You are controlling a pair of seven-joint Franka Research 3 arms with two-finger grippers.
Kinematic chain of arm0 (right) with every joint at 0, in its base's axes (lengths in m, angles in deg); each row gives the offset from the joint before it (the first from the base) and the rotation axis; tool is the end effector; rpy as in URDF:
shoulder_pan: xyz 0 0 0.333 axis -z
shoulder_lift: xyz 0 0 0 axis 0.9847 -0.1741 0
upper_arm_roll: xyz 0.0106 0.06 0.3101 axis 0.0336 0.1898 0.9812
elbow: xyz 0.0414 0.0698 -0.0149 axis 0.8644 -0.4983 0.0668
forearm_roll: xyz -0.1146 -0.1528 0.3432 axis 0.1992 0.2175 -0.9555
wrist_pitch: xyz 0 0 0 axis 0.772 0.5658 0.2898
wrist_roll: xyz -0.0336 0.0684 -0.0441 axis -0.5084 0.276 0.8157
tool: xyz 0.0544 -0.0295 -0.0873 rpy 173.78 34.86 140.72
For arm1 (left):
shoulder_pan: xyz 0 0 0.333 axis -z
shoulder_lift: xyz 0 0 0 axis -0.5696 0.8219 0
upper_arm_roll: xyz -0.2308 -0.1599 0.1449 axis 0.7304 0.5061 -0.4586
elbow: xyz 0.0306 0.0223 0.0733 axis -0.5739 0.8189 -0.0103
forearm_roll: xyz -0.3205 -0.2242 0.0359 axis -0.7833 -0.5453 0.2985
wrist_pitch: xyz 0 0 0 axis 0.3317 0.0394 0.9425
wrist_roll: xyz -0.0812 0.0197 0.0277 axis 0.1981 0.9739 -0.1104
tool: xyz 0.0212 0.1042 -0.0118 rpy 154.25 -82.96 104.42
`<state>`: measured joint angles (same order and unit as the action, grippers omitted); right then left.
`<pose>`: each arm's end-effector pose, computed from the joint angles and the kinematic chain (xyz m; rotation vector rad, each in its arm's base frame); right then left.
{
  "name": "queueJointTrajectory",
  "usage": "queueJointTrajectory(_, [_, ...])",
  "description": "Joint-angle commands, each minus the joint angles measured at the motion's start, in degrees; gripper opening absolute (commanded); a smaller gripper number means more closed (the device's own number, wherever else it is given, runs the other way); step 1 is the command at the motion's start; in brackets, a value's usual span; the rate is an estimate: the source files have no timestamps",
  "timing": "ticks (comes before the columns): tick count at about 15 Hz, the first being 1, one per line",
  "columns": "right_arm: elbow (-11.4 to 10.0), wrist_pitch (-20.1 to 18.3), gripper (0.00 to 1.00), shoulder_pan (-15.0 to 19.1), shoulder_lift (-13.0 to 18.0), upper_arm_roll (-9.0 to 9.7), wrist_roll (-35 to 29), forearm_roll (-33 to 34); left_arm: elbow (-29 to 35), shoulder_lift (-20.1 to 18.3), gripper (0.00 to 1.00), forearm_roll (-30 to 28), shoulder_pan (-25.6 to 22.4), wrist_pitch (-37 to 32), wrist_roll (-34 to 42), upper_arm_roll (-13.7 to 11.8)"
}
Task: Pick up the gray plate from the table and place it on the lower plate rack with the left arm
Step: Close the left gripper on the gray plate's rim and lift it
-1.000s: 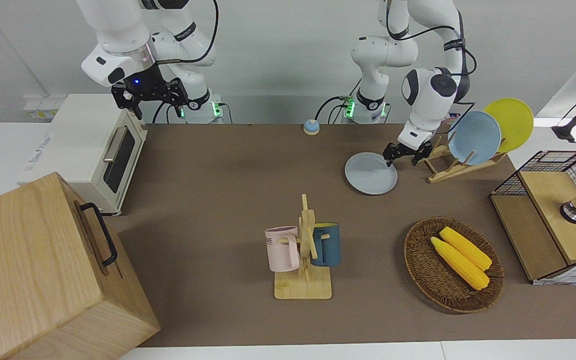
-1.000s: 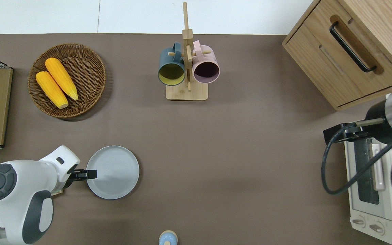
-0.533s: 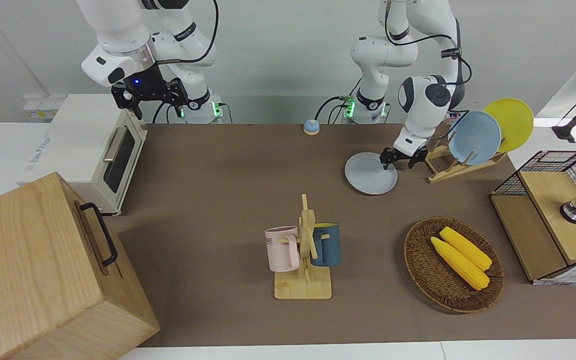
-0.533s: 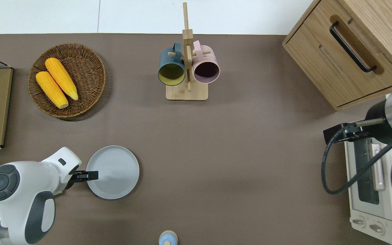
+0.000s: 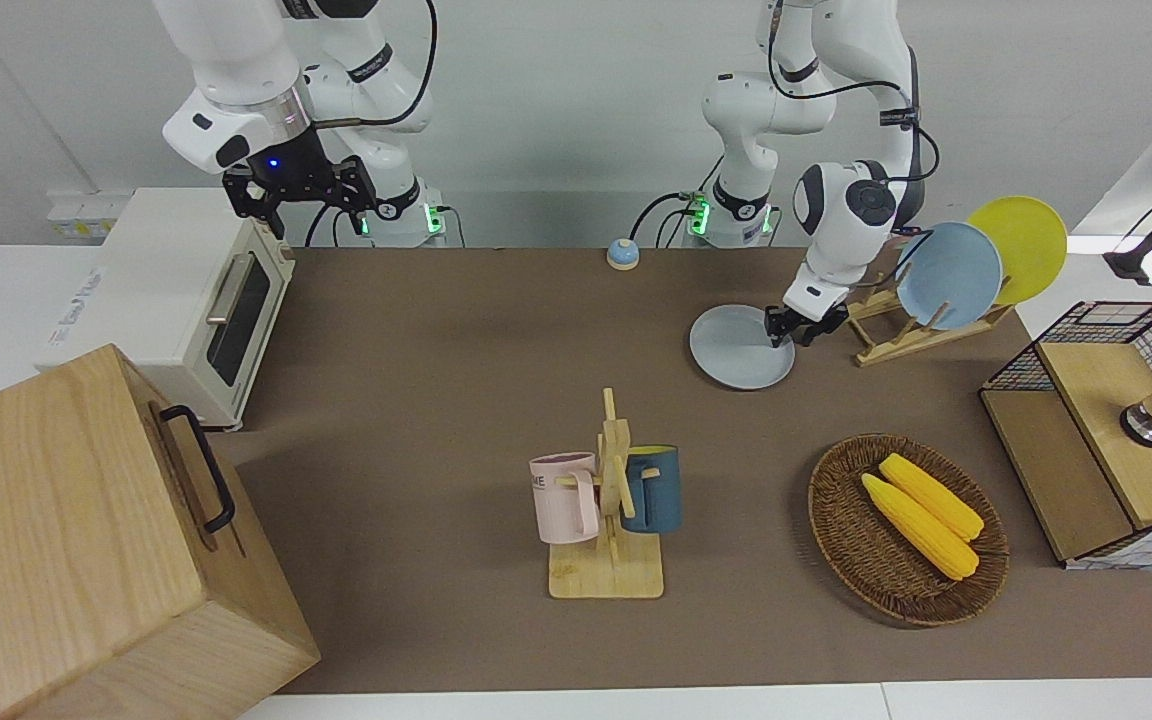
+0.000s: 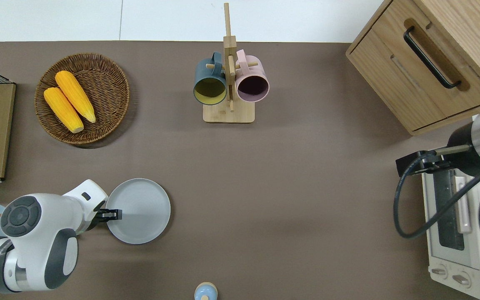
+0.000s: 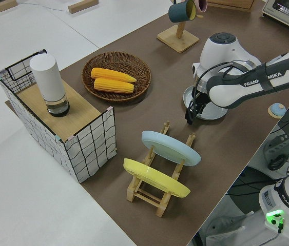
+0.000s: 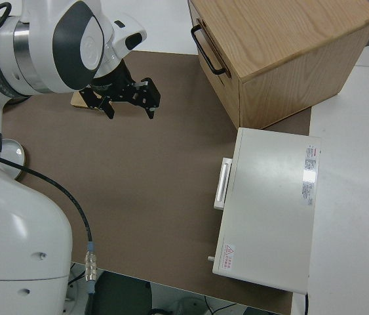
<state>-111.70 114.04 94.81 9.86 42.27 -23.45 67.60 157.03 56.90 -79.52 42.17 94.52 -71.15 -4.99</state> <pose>0.5375 0.0616 0.6422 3.1075 0.1290 -0.1737 0.4372 -0.0142 0.2962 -3.1396 -0.0068 0.0765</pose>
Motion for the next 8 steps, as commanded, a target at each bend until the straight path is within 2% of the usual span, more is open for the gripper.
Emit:
queueJointTrajectory(1, [0.42,-0.62,0.983,1.33,0.12,1.21,-0.68,0.37,0.38,0.08,0.01,-0.56,0.82,1.21,-0.27,-0.32])
queueJointTrajectory(8, [0.42,-0.62,0.983,1.33,0.12,1.21,-0.68,0.37,-1.54,0.00,0.00,-0.65,0.99,0.07,-0.09,-0.32])
